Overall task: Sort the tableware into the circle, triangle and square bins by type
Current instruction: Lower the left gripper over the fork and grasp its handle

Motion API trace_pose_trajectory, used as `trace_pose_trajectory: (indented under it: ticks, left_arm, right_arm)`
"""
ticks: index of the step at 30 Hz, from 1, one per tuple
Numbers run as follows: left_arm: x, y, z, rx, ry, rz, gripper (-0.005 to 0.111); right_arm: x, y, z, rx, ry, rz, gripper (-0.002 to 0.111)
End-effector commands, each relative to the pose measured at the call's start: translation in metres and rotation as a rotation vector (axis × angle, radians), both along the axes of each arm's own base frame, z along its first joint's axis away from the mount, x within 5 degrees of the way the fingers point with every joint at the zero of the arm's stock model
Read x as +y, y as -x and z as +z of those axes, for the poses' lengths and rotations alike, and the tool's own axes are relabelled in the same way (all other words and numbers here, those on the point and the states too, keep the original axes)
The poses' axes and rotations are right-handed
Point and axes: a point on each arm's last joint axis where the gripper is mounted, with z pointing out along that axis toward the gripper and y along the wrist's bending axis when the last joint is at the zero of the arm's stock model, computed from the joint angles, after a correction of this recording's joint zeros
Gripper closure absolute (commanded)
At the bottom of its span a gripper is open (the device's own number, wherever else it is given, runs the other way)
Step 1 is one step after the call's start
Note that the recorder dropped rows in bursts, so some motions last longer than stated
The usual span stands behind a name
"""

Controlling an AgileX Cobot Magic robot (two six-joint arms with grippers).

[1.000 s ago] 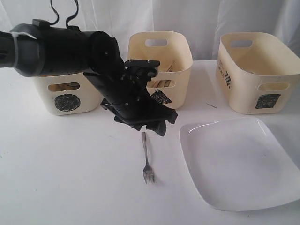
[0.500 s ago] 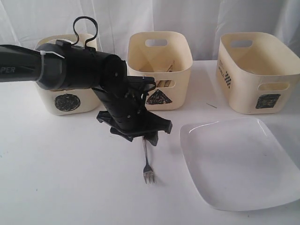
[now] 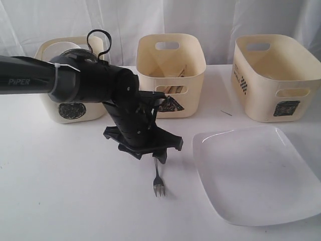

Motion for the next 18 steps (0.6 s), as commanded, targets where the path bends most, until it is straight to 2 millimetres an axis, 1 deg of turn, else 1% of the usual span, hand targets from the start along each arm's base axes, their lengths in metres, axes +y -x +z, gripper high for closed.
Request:
trace_pose_trajectory:
  ticks: [1, 11, 18]
  left_arm:
    - [0.000, 0.003, -0.005, 0.030, -0.018, 0.001, 0.044]
    - [0.000, 0.004, -0.021, 0.078, -0.058, -0.002, 0.044]
    - [0.000, 0.004, -0.025, 0.091, -0.069, -0.003, 0.044]
  right_arm:
    - [0.000, 0.000, -0.001, -0.009, -0.004, -0.002, 0.108]
    - [0.000, 0.000, -0.001, -0.009, -0.004, -0.002, 0.108]
    - [0.000, 0.000, -0.001, -0.009, -0.004, -0.002, 0.108]
